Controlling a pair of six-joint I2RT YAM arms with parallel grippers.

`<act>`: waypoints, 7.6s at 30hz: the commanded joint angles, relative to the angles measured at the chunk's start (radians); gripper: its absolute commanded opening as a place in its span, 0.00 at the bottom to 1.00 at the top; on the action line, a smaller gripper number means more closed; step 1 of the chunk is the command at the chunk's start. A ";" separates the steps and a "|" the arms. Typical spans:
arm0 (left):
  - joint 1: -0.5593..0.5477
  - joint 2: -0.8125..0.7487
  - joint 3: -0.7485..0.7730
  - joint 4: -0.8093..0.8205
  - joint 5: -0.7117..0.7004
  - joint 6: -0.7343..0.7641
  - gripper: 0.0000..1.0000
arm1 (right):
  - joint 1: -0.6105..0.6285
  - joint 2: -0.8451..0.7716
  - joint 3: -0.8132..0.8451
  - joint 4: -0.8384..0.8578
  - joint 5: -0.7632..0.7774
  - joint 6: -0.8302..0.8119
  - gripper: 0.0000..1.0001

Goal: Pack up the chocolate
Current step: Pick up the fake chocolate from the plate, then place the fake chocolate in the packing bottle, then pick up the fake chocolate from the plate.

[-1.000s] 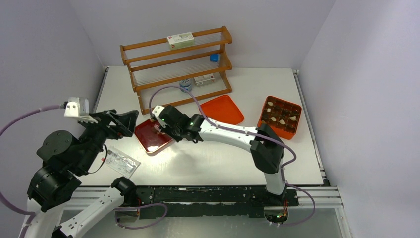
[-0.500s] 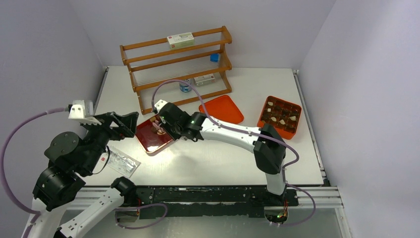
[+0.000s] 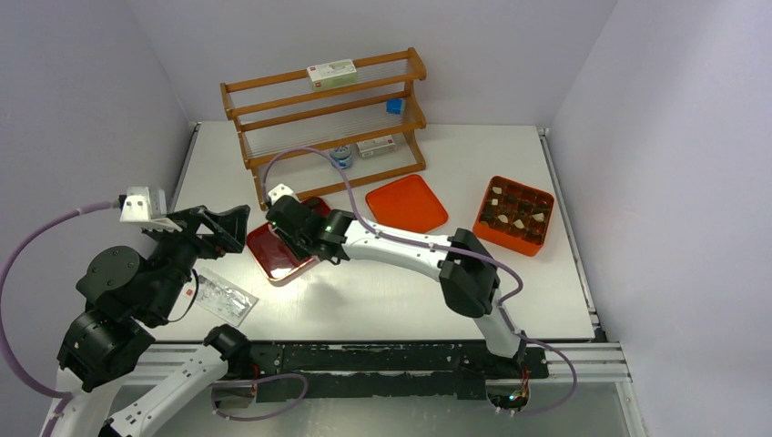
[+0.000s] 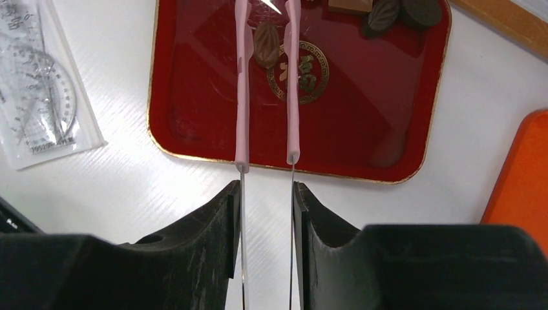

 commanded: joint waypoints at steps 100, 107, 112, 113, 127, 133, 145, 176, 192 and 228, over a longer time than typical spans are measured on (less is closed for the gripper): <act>0.005 0.018 -0.390 0.196 0.016 0.133 0.98 | -0.256 -0.634 -0.369 -0.550 0.238 0.308 0.26; 0.005 -0.005 -0.398 0.206 0.054 0.143 0.98 | -0.346 -0.770 -0.425 -0.715 0.243 0.385 0.26; 0.005 -0.024 -0.401 0.211 0.075 0.144 0.98 | -0.489 -0.813 -0.417 -0.801 0.268 0.362 0.26; 0.005 -0.026 -0.401 0.210 0.075 0.144 0.98 | -0.534 -0.819 -0.418 -0.801 0.258 0.340 0.26; 0.004 -0.070 -0.404 0.206 0.076 0.141 0.98 | -0.916 -0.789 -0.511 -0.639 0.101 0.173 0.27; 0.004 -0.068 -0.405 0.207 0.077 0.142 0.98 | -0.971 -0.778 -0.551 -0.582 0.054 0.141 0.29; 0.004 -0.070 -0.403 0.206 0.066 0.139 0.98 | -1.011 -0.761 -0.571 -0.546 0.047 0.131 0.35; 0.005 -0.079 -0.397 0.197 -0.028 0.132 0.98 | -0.648 -0.767 -0.384 -0.392 -0.130 0.139 0.35; 0.009 -0.259 -0.422 0.221 -0.149 0.120 0.98 | -0.244 -0.343 -0.146 -0.192 0.007 0.173 0.36; 0.013 -0.277 -0.421 0.222 -0.149 0.123 0.98 | -0.068 0.226 0.348 -0.327 0.160 0.110 0.37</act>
